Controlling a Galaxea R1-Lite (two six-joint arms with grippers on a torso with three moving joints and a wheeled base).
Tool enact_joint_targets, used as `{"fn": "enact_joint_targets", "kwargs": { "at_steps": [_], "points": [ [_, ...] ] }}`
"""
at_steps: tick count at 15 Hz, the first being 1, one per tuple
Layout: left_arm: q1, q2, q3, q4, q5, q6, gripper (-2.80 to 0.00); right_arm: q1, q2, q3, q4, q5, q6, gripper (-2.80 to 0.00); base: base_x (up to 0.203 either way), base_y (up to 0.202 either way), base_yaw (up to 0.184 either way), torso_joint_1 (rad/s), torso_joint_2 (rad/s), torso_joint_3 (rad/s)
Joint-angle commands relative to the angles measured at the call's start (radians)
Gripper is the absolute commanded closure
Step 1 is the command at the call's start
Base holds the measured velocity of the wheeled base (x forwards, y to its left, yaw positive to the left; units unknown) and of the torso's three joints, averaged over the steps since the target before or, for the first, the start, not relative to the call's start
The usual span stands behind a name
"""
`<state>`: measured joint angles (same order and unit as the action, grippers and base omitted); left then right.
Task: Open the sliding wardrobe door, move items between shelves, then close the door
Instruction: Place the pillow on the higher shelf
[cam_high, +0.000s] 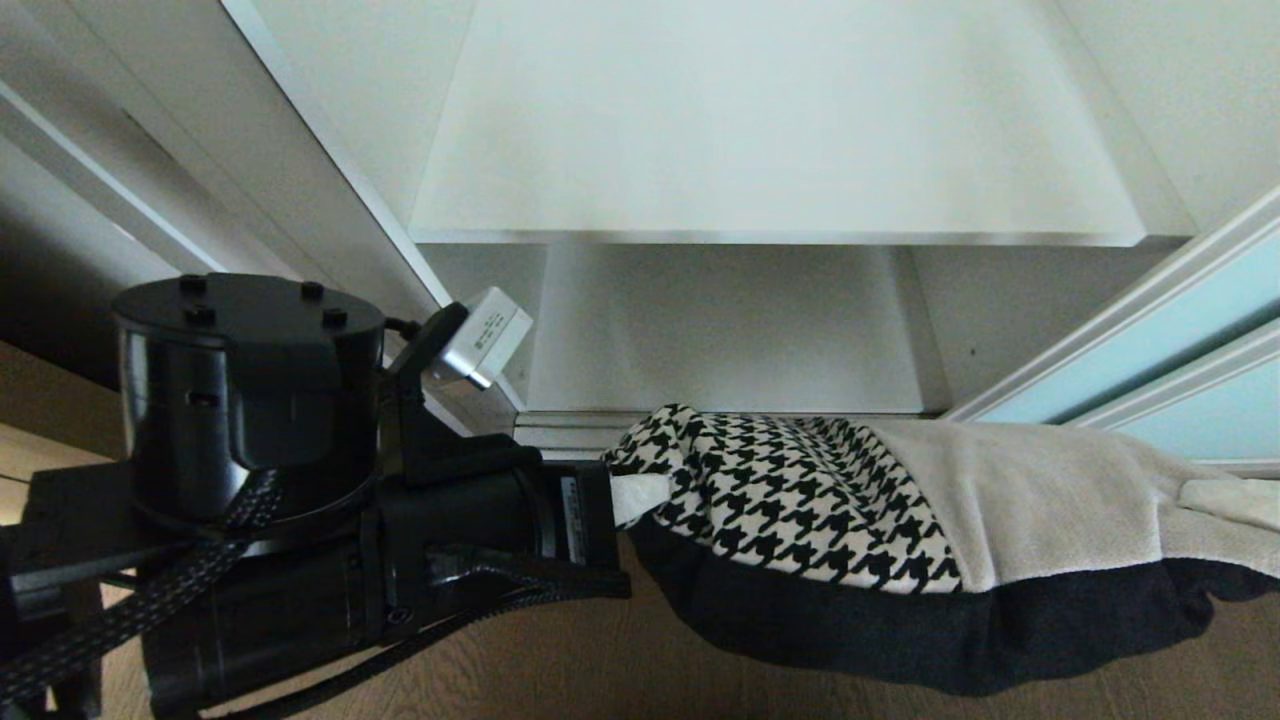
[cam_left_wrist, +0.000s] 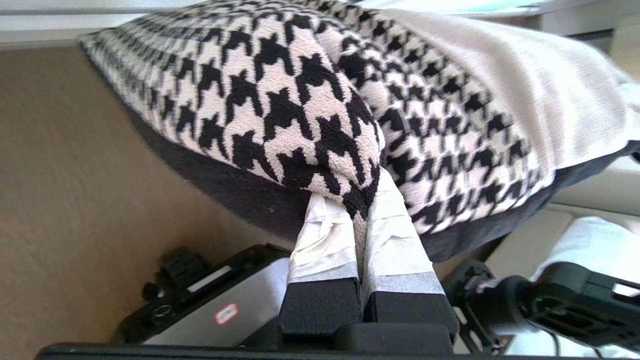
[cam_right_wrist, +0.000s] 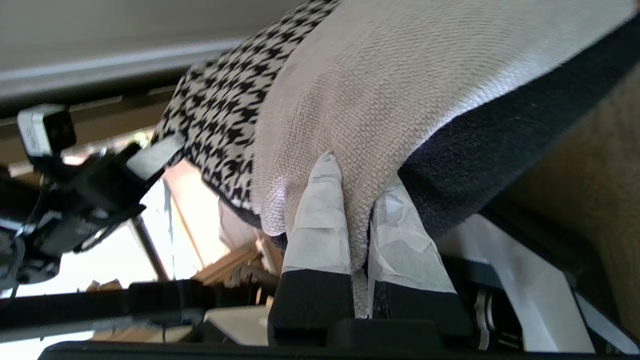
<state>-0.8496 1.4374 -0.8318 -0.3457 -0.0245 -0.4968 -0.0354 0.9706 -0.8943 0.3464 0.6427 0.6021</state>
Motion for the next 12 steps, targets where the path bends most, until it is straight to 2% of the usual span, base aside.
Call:
{"fn": "enact_joint_targets", "kwargs": {
  "at_steps": [1, 3, 5, 12],
  "points": [
    [-0.024, 0.008, -0.019, 0.008, 0.009, -0.008, 0.00, 0.056, -0.017, 0.005, 0.011, 0.003, 0.005, 0.00, 0.000, 0.000, 0.000, 0.000, 0.00, 0.000],
    [-0.041, 0.011, -0.020, 0.013, 0.058, -0.007, 0.00, 0.092, -0.039, 0.019, 0.033, 0.002, 0.005, 0.00, 0.000, 0.000, 0.000, 0.000, 0.00, 0.000],
    [-0.055, 0.014, -0.018, 0.017, 0.075, 0.000, 0.00, 0.094, -0.049, 0.032, 0.037, 0.003, 0.005, 0.00, 0.000, 0.000, 0.000, 0.000, 0.00, 0.000],
    [-0.058, 0.012, 0.051, -0.026, 0.090, 0.001, 0.00, 0.143, -0.047, 0.053, 0.034, 0.004, 0.007, 0.00, 0.000, 0.000, 0.000, 0.000, 0.00, 0.000]
  ]
}}
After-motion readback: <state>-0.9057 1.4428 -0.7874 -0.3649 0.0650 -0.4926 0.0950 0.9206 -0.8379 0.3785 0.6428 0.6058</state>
